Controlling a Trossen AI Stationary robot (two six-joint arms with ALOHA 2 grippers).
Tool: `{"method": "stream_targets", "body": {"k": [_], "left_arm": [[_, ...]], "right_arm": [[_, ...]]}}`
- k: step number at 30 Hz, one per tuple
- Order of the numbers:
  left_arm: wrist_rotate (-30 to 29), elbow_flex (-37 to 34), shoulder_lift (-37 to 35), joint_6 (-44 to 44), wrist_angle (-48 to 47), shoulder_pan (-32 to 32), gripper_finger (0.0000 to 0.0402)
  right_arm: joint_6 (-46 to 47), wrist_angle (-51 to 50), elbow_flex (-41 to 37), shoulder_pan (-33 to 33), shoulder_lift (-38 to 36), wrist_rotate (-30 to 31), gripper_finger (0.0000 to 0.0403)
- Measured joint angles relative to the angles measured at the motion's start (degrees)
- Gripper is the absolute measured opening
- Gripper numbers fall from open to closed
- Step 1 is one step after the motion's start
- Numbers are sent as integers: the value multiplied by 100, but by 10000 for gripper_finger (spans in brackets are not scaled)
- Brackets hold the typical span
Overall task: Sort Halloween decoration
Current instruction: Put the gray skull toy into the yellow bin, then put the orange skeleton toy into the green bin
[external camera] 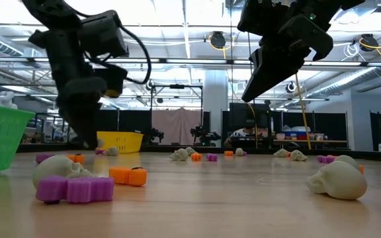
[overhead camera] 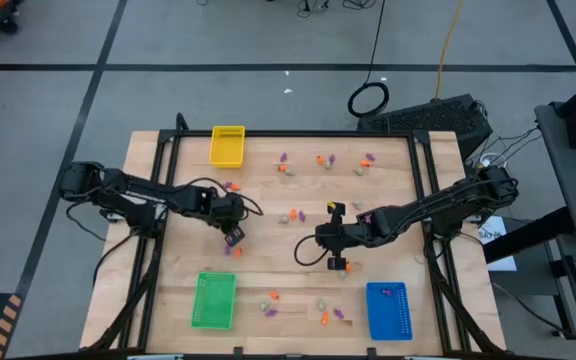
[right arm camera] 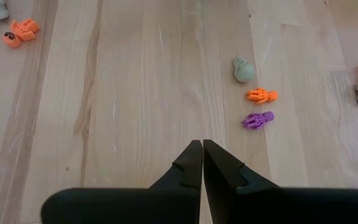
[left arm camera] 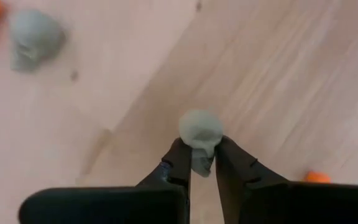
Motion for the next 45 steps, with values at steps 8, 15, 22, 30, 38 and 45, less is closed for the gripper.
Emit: {"method": "stream_targets", "body": {"k": [8, 15, 22, 30, 38, 45], "left_arm": [[-139, 404, -426, 701, -464, 1152, 36], [-66, 1286, -319, 1786, -1105, 2685, 35], [32, 2171, 499, 2756, -1241, 3901, 35], [94, 2680, 1776, 3371, -1234, 4436, 35], [-9, 2807, 2037, 3822, -1159, 4585, 63], [-153, 2810, 1984, 4296, -1229, 4579, 110]], "right_arm": [[0, -2, 0, 2, 0, 0, 0], [0, 0, 0, 2, 0, 0, 0], [70, 16, 0, 2, 0, 0, 0], [331, 17, 0, 2, 0, 0, 0], [496, 29, 0, 2, 0, 152, 0], [505, 254, 0, 2, 2, 151, 0]]}}
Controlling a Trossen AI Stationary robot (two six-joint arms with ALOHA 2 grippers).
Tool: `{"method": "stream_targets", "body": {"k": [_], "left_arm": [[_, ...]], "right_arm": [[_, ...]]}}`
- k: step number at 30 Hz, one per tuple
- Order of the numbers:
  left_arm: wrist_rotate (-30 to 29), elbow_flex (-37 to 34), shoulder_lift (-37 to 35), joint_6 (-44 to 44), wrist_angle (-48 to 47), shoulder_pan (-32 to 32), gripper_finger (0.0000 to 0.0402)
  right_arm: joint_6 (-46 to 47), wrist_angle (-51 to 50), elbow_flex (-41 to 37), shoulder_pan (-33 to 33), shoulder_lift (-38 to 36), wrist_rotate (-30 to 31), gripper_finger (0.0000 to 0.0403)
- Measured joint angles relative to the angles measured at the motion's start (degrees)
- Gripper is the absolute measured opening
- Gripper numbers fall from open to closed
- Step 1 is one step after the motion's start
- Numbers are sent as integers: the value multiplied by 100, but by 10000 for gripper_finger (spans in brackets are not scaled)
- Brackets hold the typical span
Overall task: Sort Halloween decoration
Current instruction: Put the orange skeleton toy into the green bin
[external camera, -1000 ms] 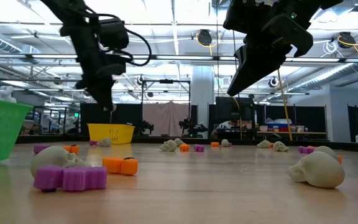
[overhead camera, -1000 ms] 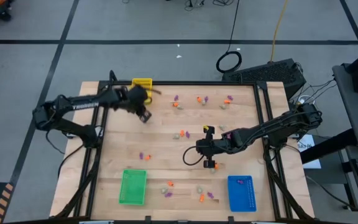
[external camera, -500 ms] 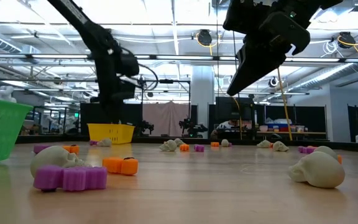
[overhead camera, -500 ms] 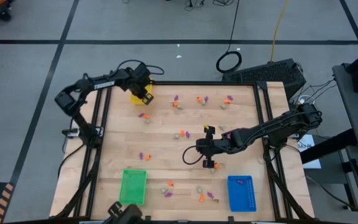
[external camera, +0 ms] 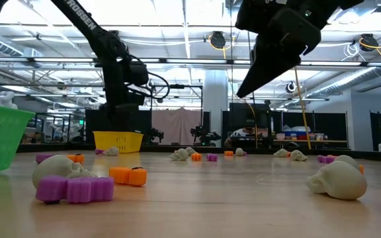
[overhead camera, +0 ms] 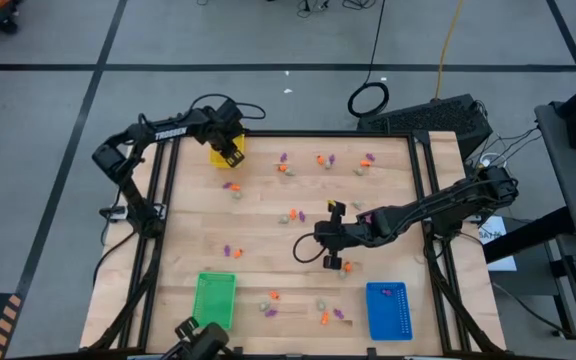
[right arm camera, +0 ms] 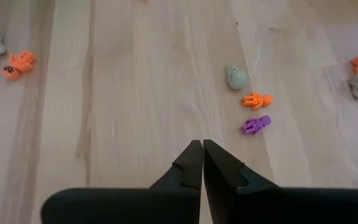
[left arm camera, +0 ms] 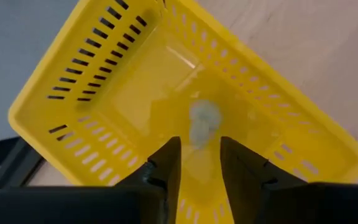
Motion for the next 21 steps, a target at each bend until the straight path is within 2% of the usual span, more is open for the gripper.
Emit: {"method": "stream_targets", "body": {"k": [4, 9, 14, 17, 21], "left_arm": [[-43, 2, -75, 264, -19, -26, 125], [-299, 2, -428, 323, -76, -135, 118], [-81, 2, -1130, 833, -659, -603, 74], [35, -32, -1486, 1235, -1241, -1135, 39], [316, -300, -1808, 1282, -1374, -1870, 5]], "right_arm": [[-151, 72, 0, -3, 0, 10, 0], [-357, 155, 0, -129, 0, 286, 0], [-773, 581, 0, -342, 2, 258, 0], [-1152, 1008, 0, -494, 2, -89, 0], [-1496, 1451, 0, -652, 2, -442, 0]]}}
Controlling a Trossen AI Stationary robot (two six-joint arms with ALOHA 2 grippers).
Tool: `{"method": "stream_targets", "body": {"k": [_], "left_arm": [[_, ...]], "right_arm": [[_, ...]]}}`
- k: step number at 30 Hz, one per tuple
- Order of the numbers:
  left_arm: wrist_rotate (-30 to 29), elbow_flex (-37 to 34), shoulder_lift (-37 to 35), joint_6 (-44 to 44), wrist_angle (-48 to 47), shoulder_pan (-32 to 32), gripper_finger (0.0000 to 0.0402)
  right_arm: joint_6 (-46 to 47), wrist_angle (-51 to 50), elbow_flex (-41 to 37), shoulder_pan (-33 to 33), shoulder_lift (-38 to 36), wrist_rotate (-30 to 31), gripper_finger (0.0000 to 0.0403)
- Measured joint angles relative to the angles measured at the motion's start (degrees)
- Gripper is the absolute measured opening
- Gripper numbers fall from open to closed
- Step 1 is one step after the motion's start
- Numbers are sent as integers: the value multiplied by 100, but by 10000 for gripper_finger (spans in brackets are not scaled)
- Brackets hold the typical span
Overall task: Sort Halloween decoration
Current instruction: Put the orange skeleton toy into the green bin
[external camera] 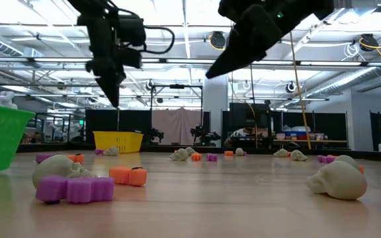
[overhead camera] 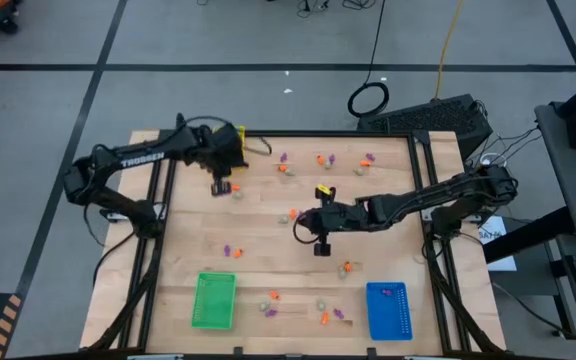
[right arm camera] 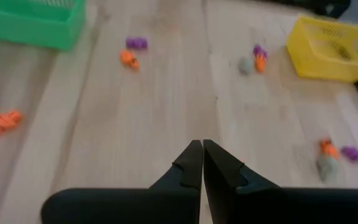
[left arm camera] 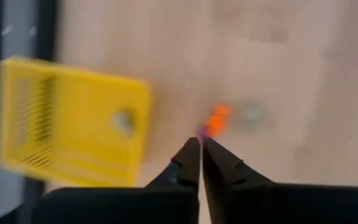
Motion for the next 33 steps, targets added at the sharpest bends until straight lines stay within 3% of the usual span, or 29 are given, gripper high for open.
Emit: {"method": "stream_targets", "body": {"k": [3, 7, 16, 33], "left_arm": [[118, -250, 1, -312, 58, -434, 10], [53, -644, 148, -393, 416, -754, 47], [-582, -1231, 412, -199, 1314, -692, 145], [-743, -1345, 1039, 237, 2049, -378, 150]], "right_arm": [[-93, 137, 0, -41, 0, -33, 0], [-224, 243, 0, -59, 0, -41, 0], [-412, 269, 0, -61, 0, -39, 0], [-642, 501, -190, -387, 0, -39, 0]]}}
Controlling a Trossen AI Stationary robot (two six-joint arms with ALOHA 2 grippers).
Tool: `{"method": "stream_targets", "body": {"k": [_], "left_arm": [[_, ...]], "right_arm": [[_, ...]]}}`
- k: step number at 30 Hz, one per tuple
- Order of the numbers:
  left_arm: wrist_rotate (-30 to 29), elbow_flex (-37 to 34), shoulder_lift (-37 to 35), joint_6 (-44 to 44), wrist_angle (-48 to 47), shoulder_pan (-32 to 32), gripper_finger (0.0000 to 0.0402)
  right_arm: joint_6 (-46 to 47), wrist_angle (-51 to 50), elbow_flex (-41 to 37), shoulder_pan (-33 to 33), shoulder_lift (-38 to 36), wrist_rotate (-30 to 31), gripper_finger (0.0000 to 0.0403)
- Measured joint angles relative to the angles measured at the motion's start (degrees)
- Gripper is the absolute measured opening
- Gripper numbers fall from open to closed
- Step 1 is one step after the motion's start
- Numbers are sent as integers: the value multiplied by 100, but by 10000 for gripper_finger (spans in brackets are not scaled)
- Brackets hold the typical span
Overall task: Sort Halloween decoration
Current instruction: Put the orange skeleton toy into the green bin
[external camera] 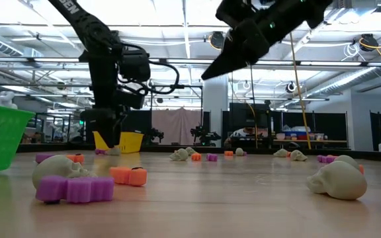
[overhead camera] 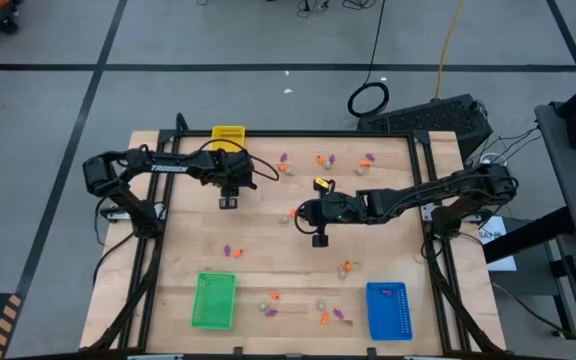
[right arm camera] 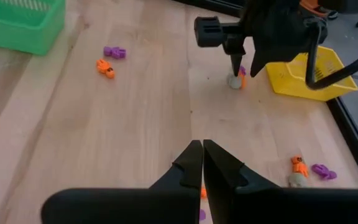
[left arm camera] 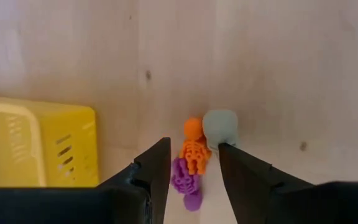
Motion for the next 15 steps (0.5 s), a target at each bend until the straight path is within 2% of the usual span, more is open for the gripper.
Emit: {"method": "stream_targets", "body": {"k": [8, 15], "left_arm": [[133, -24, 20, 118, -149, 57, 151], [526, -28, 22, -33, -216, -111, 151]], "right_arm": [[279, 1108, -862, -41, 0, -2, 0], [474, 1118, -923, 151, 0, -9, 0]]}}
